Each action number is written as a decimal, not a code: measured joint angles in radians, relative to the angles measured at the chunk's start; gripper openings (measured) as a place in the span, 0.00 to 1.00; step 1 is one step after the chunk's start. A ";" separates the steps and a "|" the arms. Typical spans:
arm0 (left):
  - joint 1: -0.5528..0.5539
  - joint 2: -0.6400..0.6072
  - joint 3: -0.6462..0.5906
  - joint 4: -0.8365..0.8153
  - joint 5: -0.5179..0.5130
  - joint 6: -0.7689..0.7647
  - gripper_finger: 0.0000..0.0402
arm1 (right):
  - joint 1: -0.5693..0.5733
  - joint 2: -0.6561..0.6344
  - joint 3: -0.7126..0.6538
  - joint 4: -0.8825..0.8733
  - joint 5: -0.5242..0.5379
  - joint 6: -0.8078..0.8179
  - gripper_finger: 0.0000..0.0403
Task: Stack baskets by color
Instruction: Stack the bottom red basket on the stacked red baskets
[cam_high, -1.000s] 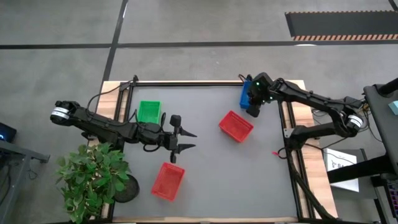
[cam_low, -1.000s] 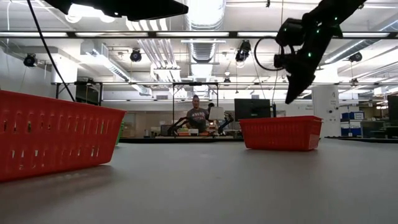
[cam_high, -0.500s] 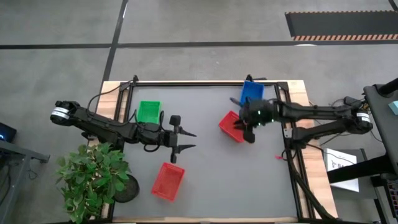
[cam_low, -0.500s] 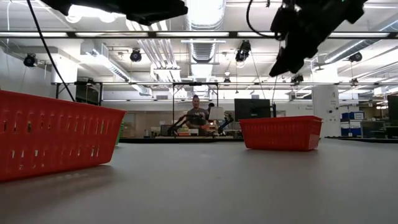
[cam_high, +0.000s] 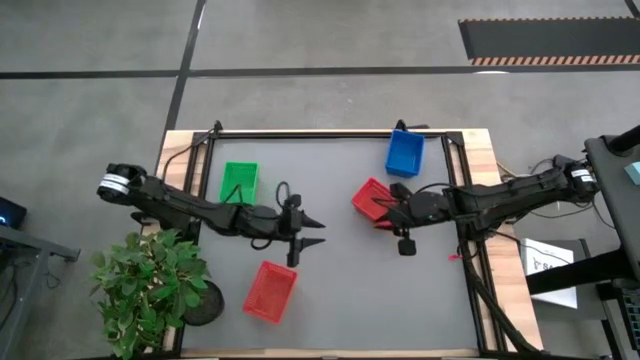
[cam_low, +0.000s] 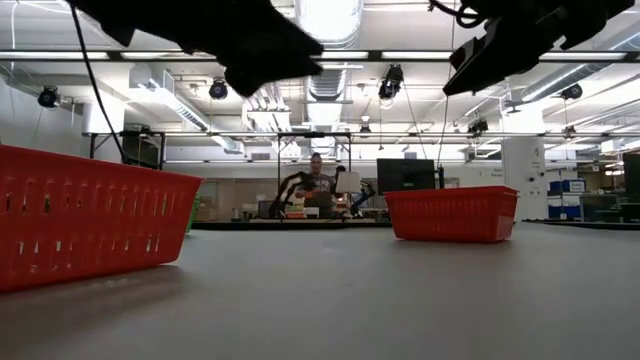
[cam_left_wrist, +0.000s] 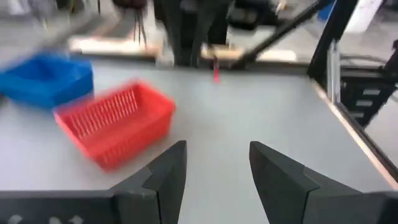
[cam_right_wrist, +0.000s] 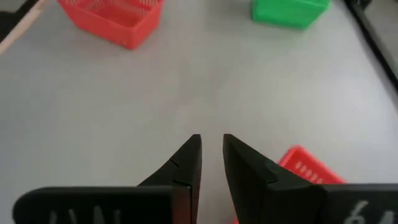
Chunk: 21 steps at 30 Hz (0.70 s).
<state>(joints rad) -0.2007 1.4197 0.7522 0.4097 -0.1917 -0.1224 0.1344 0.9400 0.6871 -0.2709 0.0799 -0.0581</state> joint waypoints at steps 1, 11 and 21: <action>-0.006 0.014 0.017 -0.048 0.000 -0.040 0.40 | 0.000 -0.004 -0.005 0.016 0.000 -0.022 0.15; -0.141 0.145 0.419 -1.069 0.050 -0.542 0.40 | -0.004 -0.031 -0.016 0.044 0.002 -0.137 0.15; -0.267 0.161 0.470 -1.492 0.265 -1.137 0.40 | -0.004 -0.028 -0.023 0.045 0.000 -0.165 0.14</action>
<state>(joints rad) -0.4676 1.5807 1.2218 -1.0826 0.0734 -1.2598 0.1307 0.9119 0.6640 -0.2260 0.0803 -0.2235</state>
